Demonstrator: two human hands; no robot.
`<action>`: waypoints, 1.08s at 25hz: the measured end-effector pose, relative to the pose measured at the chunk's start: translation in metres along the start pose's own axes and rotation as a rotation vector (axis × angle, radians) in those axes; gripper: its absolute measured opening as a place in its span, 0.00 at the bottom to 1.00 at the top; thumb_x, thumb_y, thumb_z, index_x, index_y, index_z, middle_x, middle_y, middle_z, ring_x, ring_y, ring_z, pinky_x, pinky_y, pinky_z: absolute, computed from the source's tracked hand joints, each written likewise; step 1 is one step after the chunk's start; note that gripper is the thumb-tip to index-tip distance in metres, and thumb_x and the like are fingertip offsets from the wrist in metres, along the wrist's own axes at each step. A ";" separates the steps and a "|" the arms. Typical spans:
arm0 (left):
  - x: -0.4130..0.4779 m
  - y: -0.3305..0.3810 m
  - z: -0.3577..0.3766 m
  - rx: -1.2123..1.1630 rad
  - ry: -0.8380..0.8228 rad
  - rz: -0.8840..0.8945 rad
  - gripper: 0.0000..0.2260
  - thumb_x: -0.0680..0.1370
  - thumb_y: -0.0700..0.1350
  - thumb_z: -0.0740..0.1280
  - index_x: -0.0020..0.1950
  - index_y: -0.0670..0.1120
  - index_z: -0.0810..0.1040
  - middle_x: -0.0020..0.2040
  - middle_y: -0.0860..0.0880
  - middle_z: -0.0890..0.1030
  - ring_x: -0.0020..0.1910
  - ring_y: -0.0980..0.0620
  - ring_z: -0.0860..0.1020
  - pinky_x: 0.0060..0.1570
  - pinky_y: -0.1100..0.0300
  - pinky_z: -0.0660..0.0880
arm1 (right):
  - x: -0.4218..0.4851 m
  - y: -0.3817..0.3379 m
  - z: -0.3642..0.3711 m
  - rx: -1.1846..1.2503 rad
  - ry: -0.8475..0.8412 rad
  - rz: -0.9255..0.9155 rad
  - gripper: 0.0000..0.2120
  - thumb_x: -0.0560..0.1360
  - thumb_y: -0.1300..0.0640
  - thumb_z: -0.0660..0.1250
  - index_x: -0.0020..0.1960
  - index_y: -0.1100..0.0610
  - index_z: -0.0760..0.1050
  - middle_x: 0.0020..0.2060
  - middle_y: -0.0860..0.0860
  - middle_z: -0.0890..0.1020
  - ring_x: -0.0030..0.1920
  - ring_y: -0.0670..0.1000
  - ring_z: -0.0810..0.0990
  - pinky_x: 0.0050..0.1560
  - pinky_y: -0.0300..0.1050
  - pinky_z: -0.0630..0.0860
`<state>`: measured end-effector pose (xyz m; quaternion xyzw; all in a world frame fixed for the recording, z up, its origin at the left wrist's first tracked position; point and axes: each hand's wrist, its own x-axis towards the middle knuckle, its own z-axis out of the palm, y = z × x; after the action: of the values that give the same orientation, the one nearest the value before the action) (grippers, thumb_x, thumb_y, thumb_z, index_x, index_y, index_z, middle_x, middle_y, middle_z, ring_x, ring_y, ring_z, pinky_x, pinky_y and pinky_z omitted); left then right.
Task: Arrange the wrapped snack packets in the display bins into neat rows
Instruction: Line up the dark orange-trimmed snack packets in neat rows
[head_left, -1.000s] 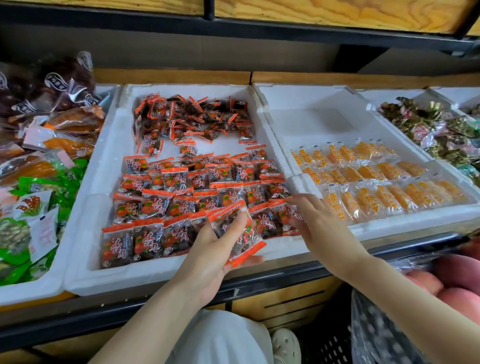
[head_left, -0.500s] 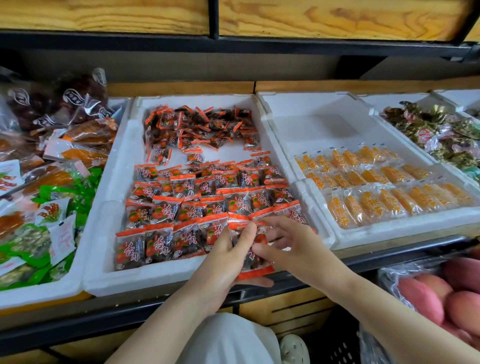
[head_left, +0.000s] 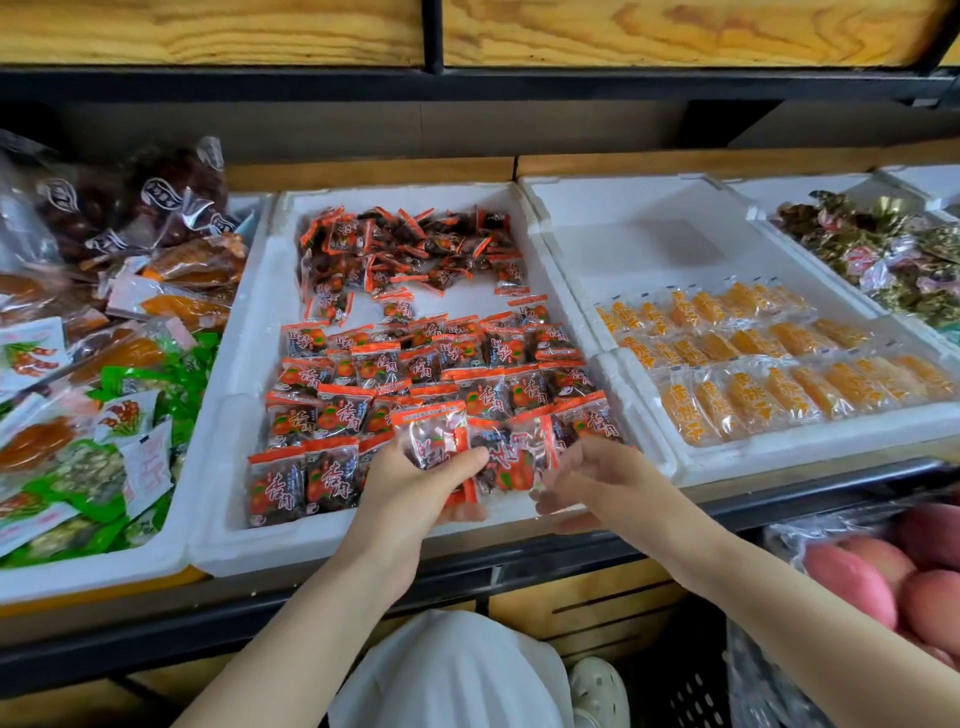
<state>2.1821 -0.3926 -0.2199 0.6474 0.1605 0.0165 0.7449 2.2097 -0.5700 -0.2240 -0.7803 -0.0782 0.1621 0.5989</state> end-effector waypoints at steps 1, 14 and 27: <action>-0.002 0.002 -0.001 0.102 -0.009 0.023 0.12 0.72 0.40 0.74 0.50 0.51 0.77 0.43 0.49 0.83 0.29 0.52 0.81 0.30 0.63 0.78 | -0.001 0.002 -0.002 -0.202 -0.004 -0.071 0.11 0.73 0.56 0.70 0.53 0.54 0.72 0.48 0.45 0.81 0.48 0.44 0.81 0.50 0.40 0.79; 0.002 0.001 -0.003 0.014 -0.087 -0.032 0.07 0.81 0.42 0.62 0.58 0.50 0.73 0.61 0.51 0.73 0.42 0.53 0.84 0.48 0.41 0.80 | 0.040 -0.013 -0.019 -0.351 0.370 -0.153 0.12 0.75 0.54 0.68 0.55 0.56 0.71 0.41 0.45 0.78 0.36 0.39 0.76 0.30 0.27 0.72; 0.020 -0.010 -0.010 -0.118 0.048 -0.095 0.08 0.82 0.42 0.59 0.50 0.47 0.78 0.50 0.45 0.81 0.46 0.45 0.81 0.37 0.50 0.81 | 0.069 0.011 -0.009 -1.250 0.122 -0.534 0.28 0.74 0.70 0.62 0.69 0.50 0.68 0.67 0.49 0.70 0.66 0.53 0.66 0.67 0.49 0.66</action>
<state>2.1964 -0.3800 -0.2354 0.5934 0.2074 0.0061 0.7777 2.2763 -0.5594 -0.2431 -0.9414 -0.3129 -0.1111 0.0587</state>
